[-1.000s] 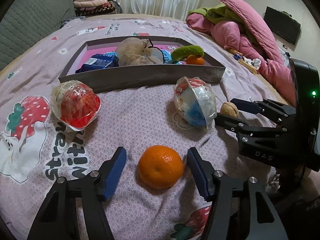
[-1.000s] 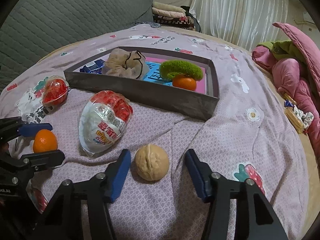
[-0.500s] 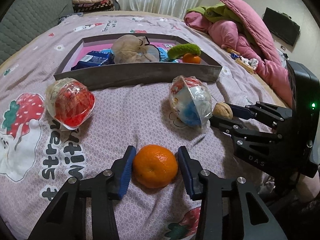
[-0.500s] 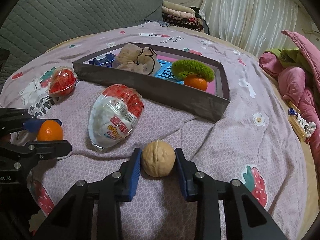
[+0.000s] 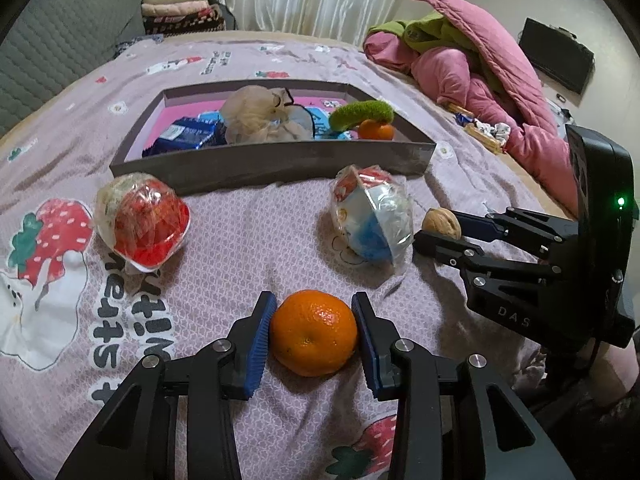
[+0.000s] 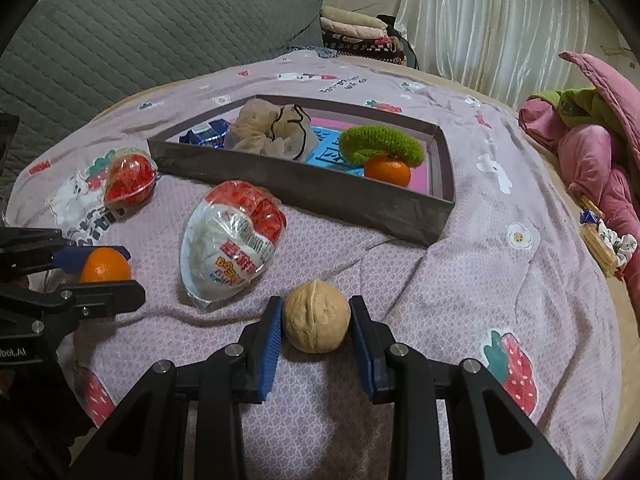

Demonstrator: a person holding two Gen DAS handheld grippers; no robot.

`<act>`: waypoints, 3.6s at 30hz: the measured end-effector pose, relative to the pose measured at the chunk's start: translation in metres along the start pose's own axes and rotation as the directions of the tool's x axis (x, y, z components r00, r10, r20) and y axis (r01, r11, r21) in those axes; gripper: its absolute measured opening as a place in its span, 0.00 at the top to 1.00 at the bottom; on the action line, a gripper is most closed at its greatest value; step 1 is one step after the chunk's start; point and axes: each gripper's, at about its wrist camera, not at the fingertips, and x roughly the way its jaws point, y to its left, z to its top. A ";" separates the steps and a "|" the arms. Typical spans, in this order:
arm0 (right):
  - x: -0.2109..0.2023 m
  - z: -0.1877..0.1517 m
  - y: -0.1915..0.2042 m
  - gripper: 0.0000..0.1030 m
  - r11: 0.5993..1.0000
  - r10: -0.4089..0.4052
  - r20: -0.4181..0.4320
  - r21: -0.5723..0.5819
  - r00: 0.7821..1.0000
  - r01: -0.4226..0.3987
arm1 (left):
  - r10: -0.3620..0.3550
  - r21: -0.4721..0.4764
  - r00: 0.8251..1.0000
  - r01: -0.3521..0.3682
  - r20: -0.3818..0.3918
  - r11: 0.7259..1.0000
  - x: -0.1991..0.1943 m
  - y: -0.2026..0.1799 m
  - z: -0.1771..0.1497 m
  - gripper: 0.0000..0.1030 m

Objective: Organize objects

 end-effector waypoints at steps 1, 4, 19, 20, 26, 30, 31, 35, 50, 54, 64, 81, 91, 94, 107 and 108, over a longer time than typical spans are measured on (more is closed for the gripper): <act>-0.001 0.001 0.000 0.68 1.000 -0.002 0.005 0.002 1.000 0.002 | 0.001 0.002 1.000 -0.001 0.004 1.000 -0.001 0.000 0.001 0.61; -0.004 0.004 -0.003 0.68 1.000 0.002 0.021 0.019 1.000 -0.002 | 0.003 0.006 1.000 -0.003 0.017 1.000 -0.003 -0.001 0.003 0.61; -0.019 0.030 -0.005 0.68 0.997 -0.022 0.129 0.079 0.991 0.012 | 0.005 -0.001 0.994 -0.005 0.110 1.000 -0.020 -0.005 0.027 0.61; -0.020 0.032 -0.005 0.68 0.997 -0.023 0.137 0.080 0.990 0.012 | 0.006 -0.006 0.993 -0.006 0.120 1.000 -0.022 -0.005 0.030 0.61; -0.025 0.046 0.003 0.68 0.997 -0.059 0.184 0.056 0.981 0.049 | 0.018 -0.026 0.988 -0.014 0.156 1.000 -0.025 -0.002 0.047 0.61; -0.028 0.054 0.009 0.68 0.997 -0.076 0.217 0.042 0.973 0.069 | 0.039 -0.036 0.983 -0.033 0.177 0.999 -0.026 0.002 0.056 0.61; -0.029 0.056 0.011 0.68 0.997 -0.078 0.224 0.040 0.972 0.071 | 0.045 -0.041 0.982 -0.039 0.181 0.998 -0.026 0.004 0.059 0.61; -0.031 0.064 0.014 0.68 0.997 -0.071 0.252 0.052 0.965 0.060 | 0.065 -0.056 0.980 -0.055 0.188 0.997 -0.027 0.010 0.064 0.61; -0.034 0.079 0.018 0.68 0.994 -0.101 0.305 0.081 0.947 0.080 | 0.112 -0.068 0.974 -0.101 0.195 0.993 -0.023 0.019 0.078 0.61; -0.035 0.083 0.016 0.68 0.993 -0.106 0.318 0.089 0.942 0.081 | 0.120 -0.066 0.972 -0.109 0.202 0.992 -0.023 0.019 0.081 0.61; -0.034 0.088 0.013 0.68 0.992 -0.107 0.330 0.106 0.938 0.076 | 0.130 -0.070 0.966 -0.117 0.224 0.991 -0.025 0.022 0.091 0.61; -0.032 0.101 0.010 0.68 0.988 -0.137 0.363 0.113 0.922 0.102 | 0.202 -0.103 0.946 -0.181 0.255 0.978 -0.026 0.053 0.122 0.61; -0.029 0.110 0.010 0.68 0.988 -0.138 0.389 0.112 0.911 0.101 | 0.237 -0.128 0.939 -0.210 0.250 0.969 -0.024 0.080 0.129 0.61; -0.026 0.111 0.010 0.68 0.989 -0.136 0.388 0.114 0.911 0.099 | 0.243 -0.141 0.940 -0.214 0.242 0.967 -0.021 0.089 0.132 0.61; -0.012 0.111 0.015 0.68 0.990 -0.133 0.348 0.099 0.928 0.105 | 0.271 -0.145 0.951 -0.250 0.151 0.957 0.006 0.112 0.131 0.61; -0.011 0.112 0.014 0.68 0.990 -0.132 0.345 0.100 0.929 0.103 | 0.271 -0.144 0.951 -0.250 0.146 0.957 0.008 0.113 0.130 0.61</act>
